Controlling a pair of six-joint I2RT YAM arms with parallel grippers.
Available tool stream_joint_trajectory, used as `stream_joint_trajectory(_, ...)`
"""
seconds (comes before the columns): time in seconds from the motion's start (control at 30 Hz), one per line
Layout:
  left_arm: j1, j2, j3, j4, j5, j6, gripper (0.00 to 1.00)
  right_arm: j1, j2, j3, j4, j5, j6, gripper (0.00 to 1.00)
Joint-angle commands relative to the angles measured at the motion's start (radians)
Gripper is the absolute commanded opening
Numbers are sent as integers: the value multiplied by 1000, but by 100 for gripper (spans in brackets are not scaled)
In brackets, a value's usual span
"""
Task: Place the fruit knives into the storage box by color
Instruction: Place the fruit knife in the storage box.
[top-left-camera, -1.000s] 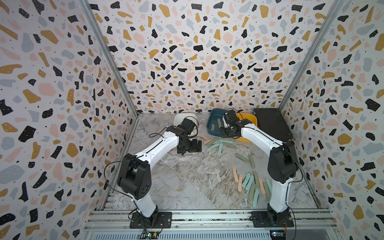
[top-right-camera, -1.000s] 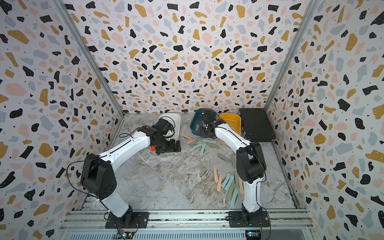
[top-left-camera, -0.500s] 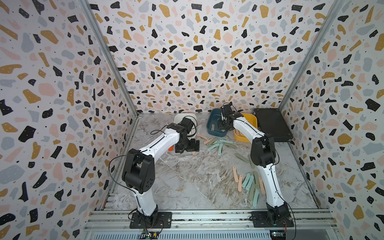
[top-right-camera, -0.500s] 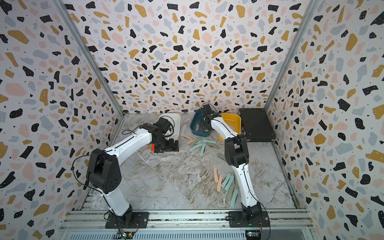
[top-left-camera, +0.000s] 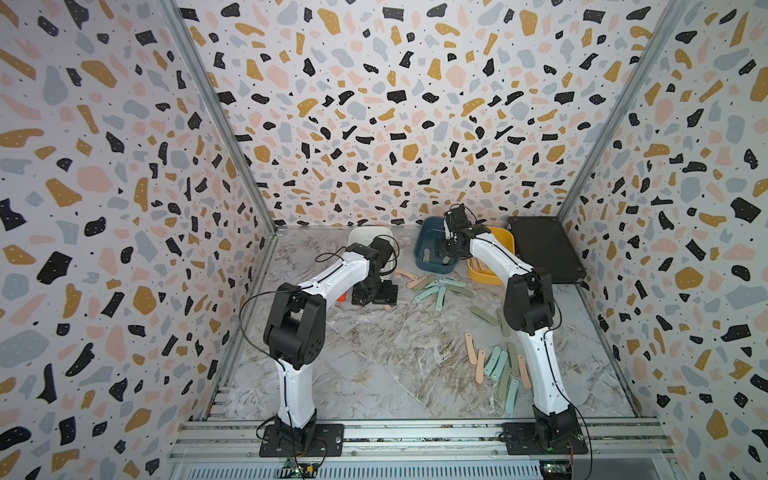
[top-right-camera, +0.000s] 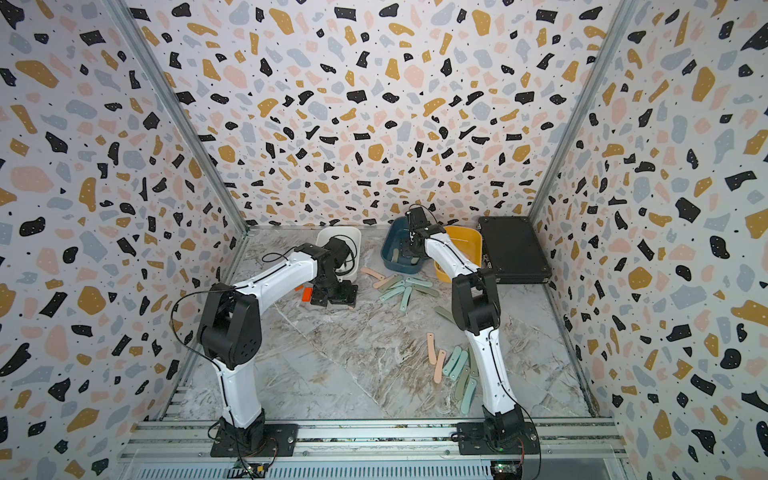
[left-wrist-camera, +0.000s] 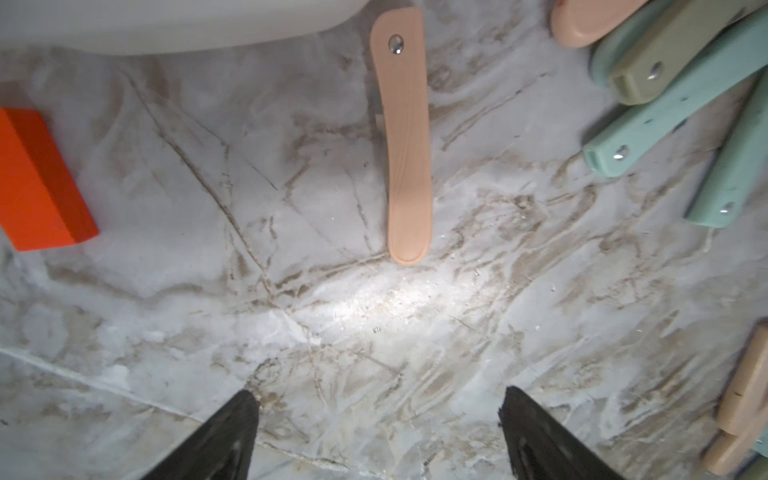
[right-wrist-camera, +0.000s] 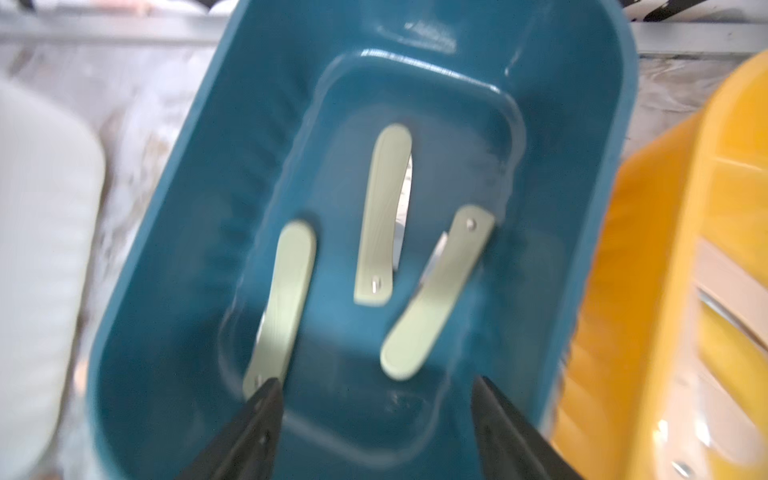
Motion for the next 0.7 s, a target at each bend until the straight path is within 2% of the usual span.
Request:
stream_joint_trajectory(0.0,-3,37,52,-47,-52,21,85,18,-207,-120,87,-49,-12,86)
stream_joint_trajectory(0.27,-49,184,211,-116,-161,28,68,30,-358,-345,137,-99,2,91)
stream_joint_trajectory(0.5,-54,292,321,-134,-116,7,54,30,-401,-399,148,-114,6,92)
stream_joint_trajectory(0.67,-54,330,336,-131,-99,4,41,30,-418,-427,157,-110,4,92)
